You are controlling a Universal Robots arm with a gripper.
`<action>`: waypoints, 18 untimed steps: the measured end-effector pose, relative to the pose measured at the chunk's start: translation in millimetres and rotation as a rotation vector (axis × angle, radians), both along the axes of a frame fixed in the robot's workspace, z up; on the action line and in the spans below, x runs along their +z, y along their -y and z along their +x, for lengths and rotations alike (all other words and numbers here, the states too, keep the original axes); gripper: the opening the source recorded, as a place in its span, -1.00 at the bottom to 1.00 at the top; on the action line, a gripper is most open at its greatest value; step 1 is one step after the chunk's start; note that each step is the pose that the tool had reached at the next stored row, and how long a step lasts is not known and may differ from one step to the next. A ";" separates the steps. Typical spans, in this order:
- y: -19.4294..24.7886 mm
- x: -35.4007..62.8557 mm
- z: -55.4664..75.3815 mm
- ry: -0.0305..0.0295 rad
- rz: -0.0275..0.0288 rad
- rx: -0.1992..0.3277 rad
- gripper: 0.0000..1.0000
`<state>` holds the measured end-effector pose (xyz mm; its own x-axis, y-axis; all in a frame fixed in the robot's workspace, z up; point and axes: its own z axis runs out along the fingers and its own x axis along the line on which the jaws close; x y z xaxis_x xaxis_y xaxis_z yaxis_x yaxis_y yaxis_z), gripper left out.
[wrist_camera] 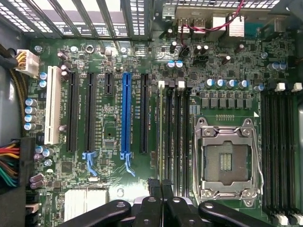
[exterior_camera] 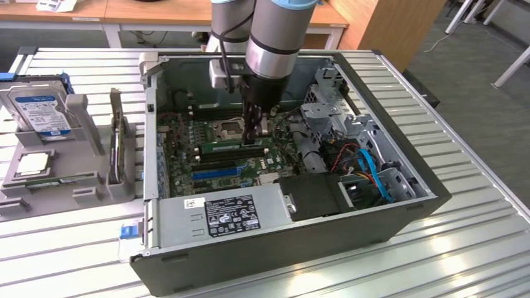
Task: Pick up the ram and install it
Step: 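Insert the ram into the slot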
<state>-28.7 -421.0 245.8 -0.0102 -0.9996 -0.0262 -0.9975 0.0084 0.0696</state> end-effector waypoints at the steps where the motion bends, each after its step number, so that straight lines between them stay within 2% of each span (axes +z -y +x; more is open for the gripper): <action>1: 0.0 -0.8 0.0 0.0000 0.0000 0.000 -0.77; 18: 0.0 -5.1 -1.9 0.0000 0.0000 0.000 -0.77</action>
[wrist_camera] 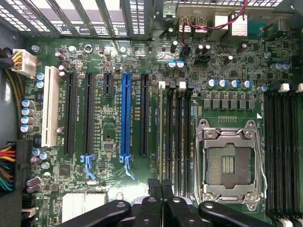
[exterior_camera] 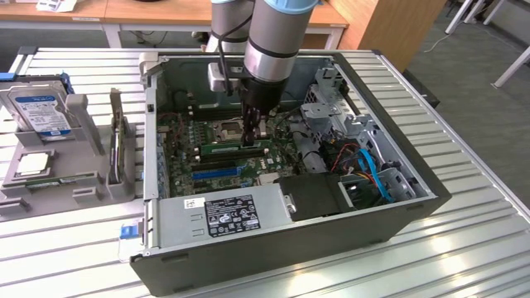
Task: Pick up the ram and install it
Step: 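Insert the ram into the slot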
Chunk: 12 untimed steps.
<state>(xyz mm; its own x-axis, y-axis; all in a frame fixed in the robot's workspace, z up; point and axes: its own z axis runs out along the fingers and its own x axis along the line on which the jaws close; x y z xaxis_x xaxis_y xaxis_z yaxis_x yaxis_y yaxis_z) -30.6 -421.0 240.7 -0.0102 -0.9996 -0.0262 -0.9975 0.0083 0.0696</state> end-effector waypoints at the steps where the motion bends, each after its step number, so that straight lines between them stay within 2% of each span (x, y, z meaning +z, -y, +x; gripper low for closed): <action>1: -0.1 -0.7 0.0 0.0002 0.0006 0.000 -0.77; 9: -0.2 -2.5 0.0 0.0000 0.0002 0.000 -0.77; 12: -1.5 -2.8 -0.1 0.0000 0.0001 0.000 -0.77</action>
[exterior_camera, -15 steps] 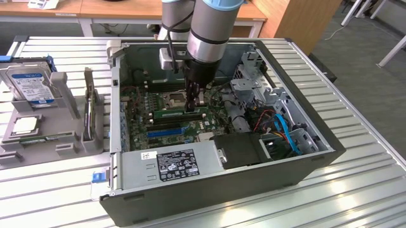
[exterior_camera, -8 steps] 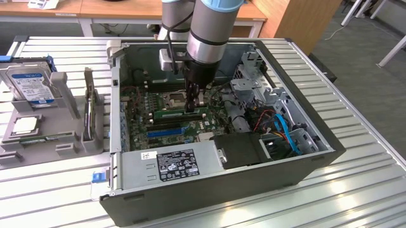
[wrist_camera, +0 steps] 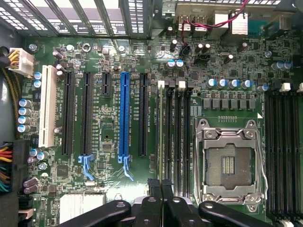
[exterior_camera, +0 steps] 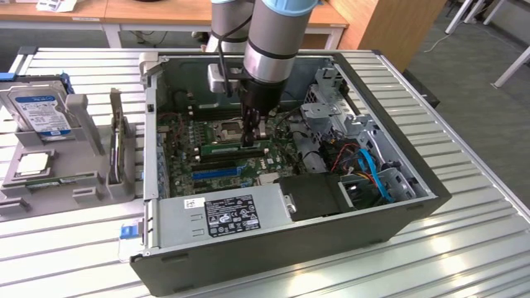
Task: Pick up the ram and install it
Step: 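Insert the ram into the slot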
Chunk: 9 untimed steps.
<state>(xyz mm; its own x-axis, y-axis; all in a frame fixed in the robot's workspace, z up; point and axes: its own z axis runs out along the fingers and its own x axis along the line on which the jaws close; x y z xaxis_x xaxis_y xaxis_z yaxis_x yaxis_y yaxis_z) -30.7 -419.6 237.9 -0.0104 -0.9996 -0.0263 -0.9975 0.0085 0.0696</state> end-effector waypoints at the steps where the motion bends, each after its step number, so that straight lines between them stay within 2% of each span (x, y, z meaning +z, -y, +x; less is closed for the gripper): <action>1: -0.4 -0.1 0.0 0.0000 0.0001 0.000 -0.77; 9: -1.4 -0.5 0.0 0.0000 0.0000 0.000 -0.77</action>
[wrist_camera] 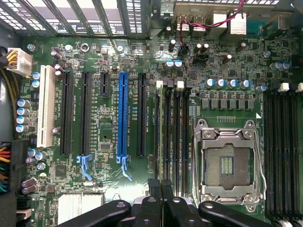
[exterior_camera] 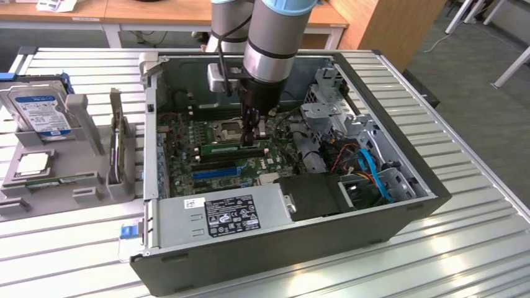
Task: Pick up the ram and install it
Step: 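Insert the ram into the slot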
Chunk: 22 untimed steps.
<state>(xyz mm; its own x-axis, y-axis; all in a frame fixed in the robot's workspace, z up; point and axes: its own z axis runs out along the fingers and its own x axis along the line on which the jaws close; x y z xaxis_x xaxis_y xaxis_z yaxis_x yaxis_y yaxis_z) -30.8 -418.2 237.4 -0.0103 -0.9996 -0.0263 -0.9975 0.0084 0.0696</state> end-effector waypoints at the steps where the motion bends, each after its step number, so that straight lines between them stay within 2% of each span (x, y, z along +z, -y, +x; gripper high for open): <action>1: 0.0 -0.4 0.0 0.0000 0.0001 0.000 -0.77; 20: -0.7 -4.1 -0.2 0.0002 0.0001 0.000 -0.77; 22: -0.8 -4.3 -0.9 0.0038 0.0022 0.001 -0.77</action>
